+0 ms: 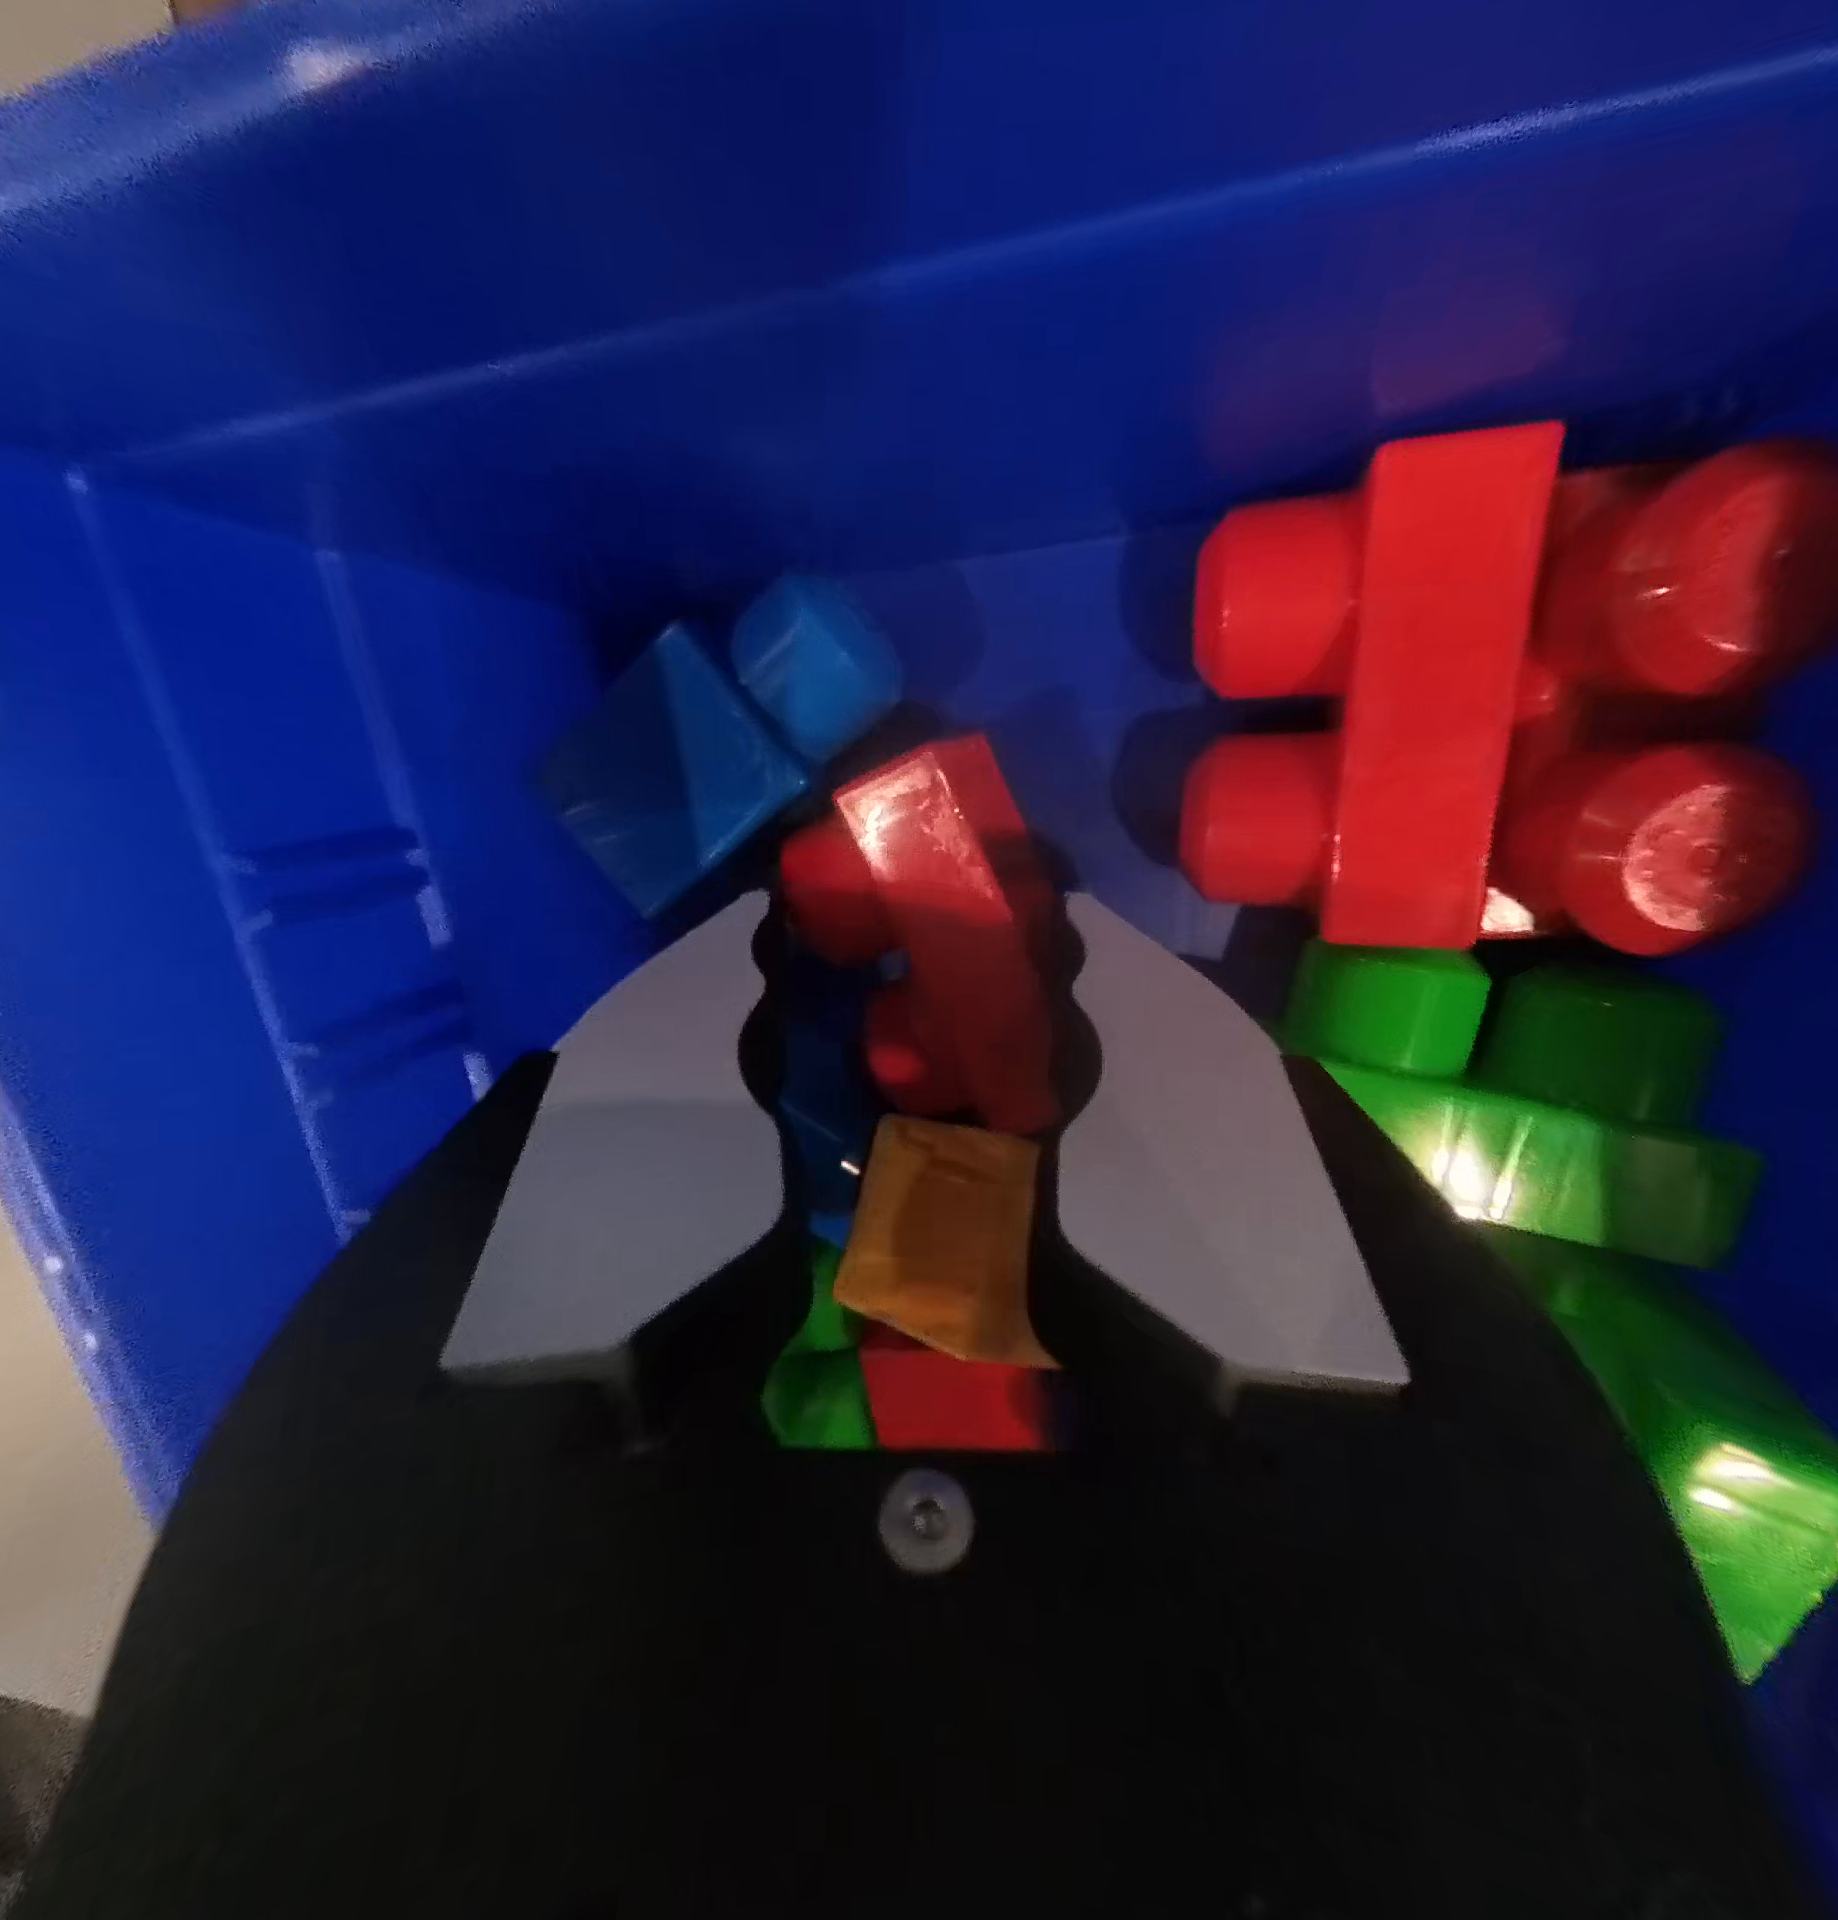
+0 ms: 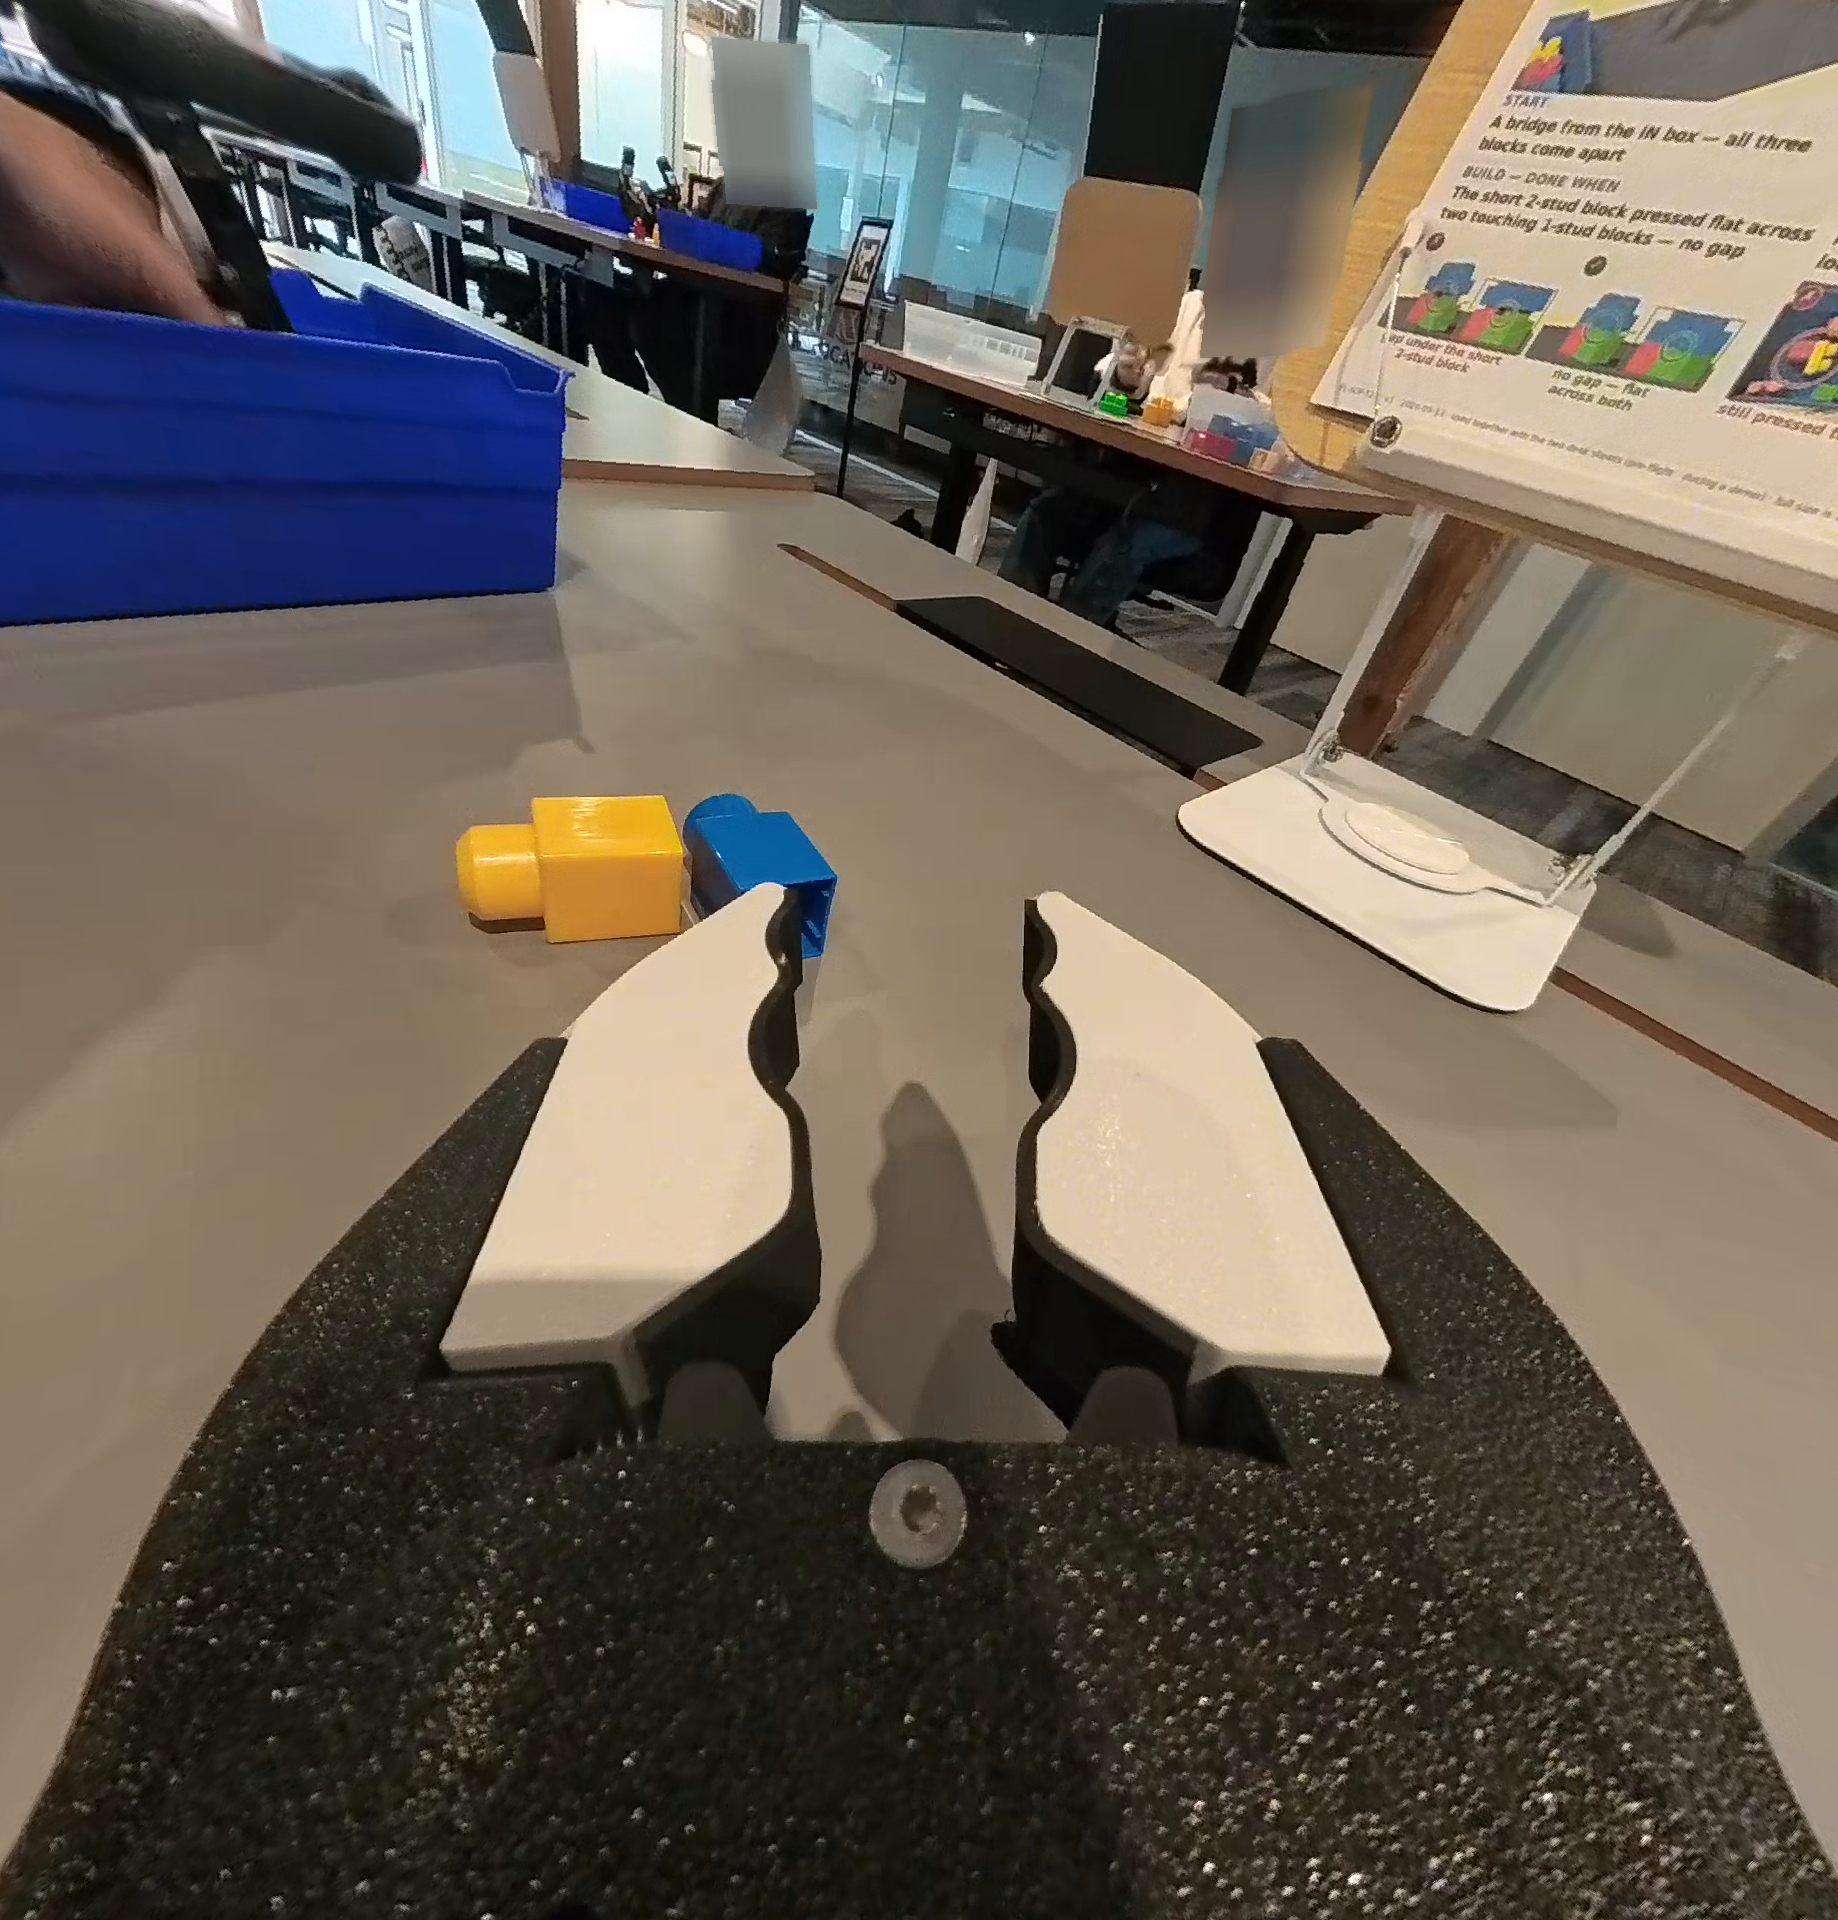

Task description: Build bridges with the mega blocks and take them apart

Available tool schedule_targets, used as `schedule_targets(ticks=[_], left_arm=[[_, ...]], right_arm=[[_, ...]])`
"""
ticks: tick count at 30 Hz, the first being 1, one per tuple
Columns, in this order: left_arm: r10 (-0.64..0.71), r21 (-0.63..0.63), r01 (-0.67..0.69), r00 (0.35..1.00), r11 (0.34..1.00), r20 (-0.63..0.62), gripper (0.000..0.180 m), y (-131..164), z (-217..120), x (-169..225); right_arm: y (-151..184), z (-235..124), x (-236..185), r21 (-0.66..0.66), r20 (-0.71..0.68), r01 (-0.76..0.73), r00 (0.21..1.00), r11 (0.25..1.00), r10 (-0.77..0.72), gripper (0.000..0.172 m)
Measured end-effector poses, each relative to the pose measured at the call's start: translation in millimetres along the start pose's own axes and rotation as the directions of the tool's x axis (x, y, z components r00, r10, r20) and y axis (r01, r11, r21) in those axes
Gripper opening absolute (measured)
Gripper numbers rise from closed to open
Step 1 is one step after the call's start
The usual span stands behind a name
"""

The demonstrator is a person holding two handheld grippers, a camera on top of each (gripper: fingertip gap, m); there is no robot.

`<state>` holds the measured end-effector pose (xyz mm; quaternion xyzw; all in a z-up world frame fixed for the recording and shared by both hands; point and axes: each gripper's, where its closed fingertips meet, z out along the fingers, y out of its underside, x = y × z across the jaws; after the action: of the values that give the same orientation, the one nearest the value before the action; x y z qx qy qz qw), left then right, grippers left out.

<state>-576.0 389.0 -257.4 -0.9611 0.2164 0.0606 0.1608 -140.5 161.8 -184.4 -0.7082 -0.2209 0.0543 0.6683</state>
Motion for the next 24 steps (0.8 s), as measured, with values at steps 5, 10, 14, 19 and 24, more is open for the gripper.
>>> schedule_targets(ticks=[5,10,14,19,24], left_arm=[[-0.008,0.046,0.007,1.0,0.999,0.027,0.046,-3.4,-2.8,-2.7],[0.029,0.248,-0.064,0.989,0.967,0.143,0.046,-20.1,-38.6,-7.8],[0.064,0.405,-0.143,0.977,0.903,0.204,0.046,-25.4,-77.0,2.9],[0.082,0.539,-0.178,0.977,0.823,0.197,0.046,-20.6,-118.9,33.4],[0.124,0.645,-0.186,0.982,0.741,0.141,0.046,-17.3,-156.9,80.1]], right_arm=[[0.0,-0.1,-0.2,0.0,0.001,0.0,1.0,1.0,0.0,0.041],[0.0,0.1,-0.6,0.0,0.004,0.002,1.0,1.0,-0.002,0.04],[-0.1,0.2,-1.0,0.0,0.006,0.002,1.0,1.0,-0.002,0.04],[-0.1,0.3,-1.6,0.0,0.007,0.003,1.0,1.0,-0.003,0.04],[-0.2,0.3,-1.4,0.001,0.006,0.002,1.0,1.0,-0.002,0.04]])
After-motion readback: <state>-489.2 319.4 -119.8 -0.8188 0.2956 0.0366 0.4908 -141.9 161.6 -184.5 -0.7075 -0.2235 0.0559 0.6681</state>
